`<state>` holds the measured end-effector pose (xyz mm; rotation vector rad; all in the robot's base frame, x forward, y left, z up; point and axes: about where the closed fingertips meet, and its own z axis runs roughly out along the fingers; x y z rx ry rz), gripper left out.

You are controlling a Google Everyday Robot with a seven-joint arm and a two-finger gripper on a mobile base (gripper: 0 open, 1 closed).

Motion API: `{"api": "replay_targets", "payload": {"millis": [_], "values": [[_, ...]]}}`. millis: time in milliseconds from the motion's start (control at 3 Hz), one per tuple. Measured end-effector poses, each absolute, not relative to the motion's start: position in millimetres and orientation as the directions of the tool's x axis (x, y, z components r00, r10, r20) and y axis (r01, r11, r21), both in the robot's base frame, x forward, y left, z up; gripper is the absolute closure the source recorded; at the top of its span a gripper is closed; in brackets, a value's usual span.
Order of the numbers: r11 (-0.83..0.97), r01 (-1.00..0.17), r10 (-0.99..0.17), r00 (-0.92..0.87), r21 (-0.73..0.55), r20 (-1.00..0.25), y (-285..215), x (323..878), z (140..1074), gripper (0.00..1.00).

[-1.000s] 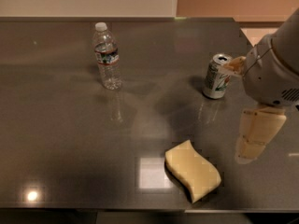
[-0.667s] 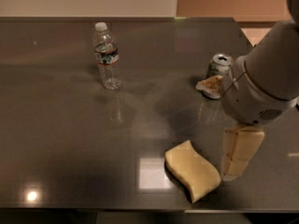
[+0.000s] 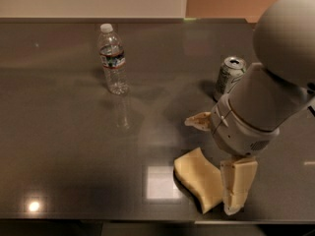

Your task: Pick sponge

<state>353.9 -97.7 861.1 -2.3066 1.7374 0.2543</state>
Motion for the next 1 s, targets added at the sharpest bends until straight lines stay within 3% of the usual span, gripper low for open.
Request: {"api": "replay_targets", "payload": {"millis": [667, 1000], "values": [[-0.325, -0.943, -0.887, 0.33, -0.072, -0.323, -101, 349, 835, 0.0], [-0.342, -0.937, -0.874, 0.345, -0.07, -0.342, -101, 343, 830, 0.17]]}}
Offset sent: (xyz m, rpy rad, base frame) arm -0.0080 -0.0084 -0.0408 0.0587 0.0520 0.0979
